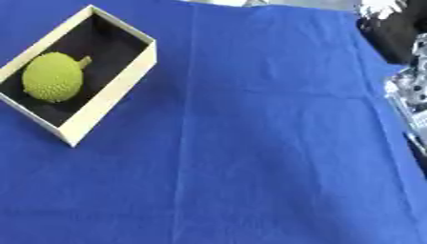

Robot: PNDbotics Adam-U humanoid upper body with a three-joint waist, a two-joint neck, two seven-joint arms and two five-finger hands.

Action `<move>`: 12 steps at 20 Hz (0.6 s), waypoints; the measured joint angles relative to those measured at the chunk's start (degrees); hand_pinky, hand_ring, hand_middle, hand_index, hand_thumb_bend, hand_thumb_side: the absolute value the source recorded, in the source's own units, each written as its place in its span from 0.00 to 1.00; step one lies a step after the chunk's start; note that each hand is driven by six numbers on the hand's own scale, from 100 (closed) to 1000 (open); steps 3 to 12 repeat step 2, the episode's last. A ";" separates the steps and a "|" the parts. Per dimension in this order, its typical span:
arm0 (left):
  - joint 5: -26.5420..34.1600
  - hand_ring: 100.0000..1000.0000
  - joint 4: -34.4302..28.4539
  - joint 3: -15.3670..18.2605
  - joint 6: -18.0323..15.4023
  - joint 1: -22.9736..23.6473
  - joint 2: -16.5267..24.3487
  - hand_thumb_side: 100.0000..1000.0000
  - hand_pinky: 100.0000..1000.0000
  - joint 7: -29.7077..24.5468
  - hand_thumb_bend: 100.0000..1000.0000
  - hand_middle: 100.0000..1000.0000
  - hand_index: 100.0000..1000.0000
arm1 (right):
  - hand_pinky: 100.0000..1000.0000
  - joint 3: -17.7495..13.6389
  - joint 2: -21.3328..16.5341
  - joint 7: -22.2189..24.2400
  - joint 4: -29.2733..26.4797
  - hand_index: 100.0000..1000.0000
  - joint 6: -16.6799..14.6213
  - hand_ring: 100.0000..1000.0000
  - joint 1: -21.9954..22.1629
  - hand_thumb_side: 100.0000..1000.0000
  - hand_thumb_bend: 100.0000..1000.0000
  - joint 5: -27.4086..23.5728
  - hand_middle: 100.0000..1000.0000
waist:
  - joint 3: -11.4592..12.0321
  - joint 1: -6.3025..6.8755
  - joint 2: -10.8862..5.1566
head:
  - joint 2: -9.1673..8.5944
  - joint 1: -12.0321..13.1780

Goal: Pick up objects on the table and place them in the box.

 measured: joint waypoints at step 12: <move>0.01 0.47 0.00 0.01 0.03 0.00 0.00 0.15 0.72 -0.02 0.21 0.54 0.53 | 0.74 -0.41 1.77 -0.38 0.00 0.77 0.11 0.69 0.74 0.36 0.00 0.33 0.61 | -0.05 -0.02 -0.03 | 0.01 0.16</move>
